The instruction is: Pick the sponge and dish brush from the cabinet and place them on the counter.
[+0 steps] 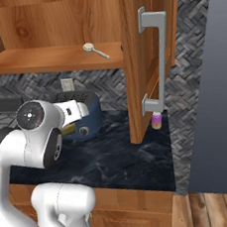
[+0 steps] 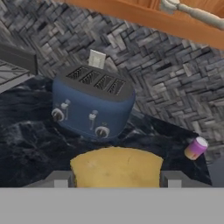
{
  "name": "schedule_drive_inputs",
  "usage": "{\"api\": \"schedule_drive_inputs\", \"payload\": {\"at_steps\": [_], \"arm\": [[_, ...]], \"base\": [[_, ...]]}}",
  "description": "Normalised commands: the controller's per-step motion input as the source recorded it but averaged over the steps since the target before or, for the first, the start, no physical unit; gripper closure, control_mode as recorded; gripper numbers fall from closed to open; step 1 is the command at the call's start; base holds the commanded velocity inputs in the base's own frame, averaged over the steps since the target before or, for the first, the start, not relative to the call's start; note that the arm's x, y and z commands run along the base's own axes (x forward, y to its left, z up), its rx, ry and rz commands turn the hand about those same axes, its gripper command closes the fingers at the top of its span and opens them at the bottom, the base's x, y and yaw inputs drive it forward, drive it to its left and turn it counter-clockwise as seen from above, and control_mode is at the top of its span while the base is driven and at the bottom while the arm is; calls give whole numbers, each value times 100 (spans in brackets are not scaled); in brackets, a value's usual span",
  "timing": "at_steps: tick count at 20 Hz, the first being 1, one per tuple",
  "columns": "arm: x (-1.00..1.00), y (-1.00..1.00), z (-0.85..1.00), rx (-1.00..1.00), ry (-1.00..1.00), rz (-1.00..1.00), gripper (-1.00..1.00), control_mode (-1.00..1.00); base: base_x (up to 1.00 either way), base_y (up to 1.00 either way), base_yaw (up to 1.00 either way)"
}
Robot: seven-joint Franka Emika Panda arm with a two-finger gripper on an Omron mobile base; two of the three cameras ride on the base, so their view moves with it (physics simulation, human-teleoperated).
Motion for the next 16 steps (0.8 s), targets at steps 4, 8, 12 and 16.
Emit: {"api": "schedule_drive_inputs", "payload": {"at_steps": [4,8,12,16], "arm": [[0,-9,-29,0,0,0,100,-100],[0,-8,-28,0,0,0,100,-100],[0,-6,-27,0,2,0,100,-100],[0,-5,-30,0,1,0,100,-100]], "base": [[0,0,0],[0,0,0],[0,0,0],[0,0,0]]}}
